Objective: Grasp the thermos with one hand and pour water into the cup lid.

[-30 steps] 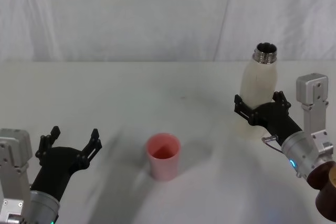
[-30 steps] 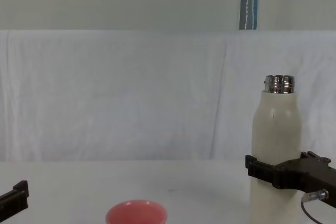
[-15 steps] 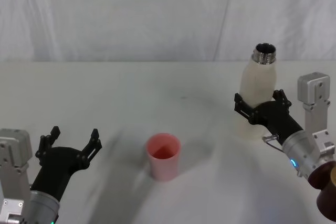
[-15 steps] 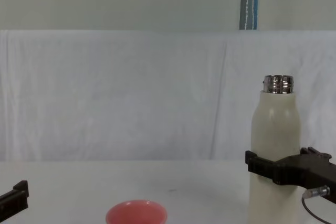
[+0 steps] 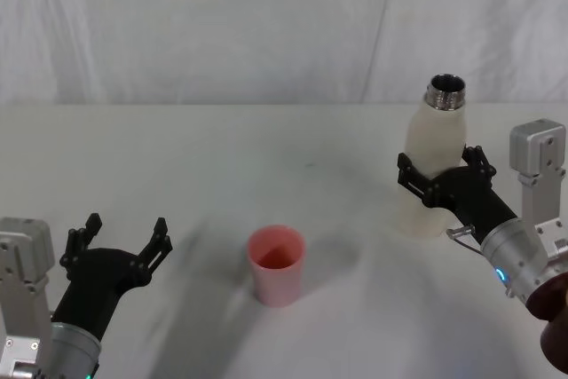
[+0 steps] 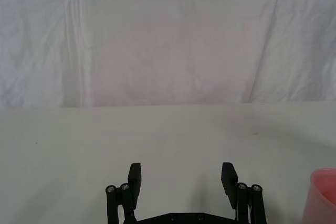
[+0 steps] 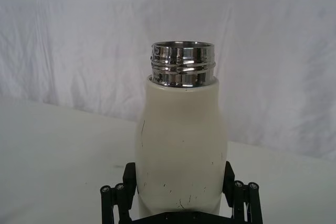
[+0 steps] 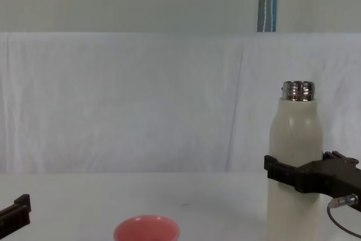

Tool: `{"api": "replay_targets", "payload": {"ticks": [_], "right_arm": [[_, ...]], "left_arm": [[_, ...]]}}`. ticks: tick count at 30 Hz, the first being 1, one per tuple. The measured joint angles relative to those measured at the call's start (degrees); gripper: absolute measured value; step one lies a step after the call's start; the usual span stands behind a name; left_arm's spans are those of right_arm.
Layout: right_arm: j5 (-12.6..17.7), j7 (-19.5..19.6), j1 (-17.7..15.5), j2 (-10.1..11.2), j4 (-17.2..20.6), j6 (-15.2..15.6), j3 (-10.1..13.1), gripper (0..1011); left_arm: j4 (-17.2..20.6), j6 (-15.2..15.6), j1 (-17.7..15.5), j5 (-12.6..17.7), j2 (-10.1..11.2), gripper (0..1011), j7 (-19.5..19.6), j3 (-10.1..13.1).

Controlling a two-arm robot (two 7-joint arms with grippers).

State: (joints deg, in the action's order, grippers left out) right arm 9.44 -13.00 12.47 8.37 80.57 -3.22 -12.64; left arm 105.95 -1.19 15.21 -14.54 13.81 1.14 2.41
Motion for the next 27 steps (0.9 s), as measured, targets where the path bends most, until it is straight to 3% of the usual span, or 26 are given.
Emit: {"api": "replay_targets", "payload": {"ticks": [27], "right_arm": [[1.62,-0.43,-2.45,1.37,3.30,0.92,0.49,1000]], "left_arm": [[0.00,0.00,0.00,0.00,0.00,1001,0.00,0.00]]}}
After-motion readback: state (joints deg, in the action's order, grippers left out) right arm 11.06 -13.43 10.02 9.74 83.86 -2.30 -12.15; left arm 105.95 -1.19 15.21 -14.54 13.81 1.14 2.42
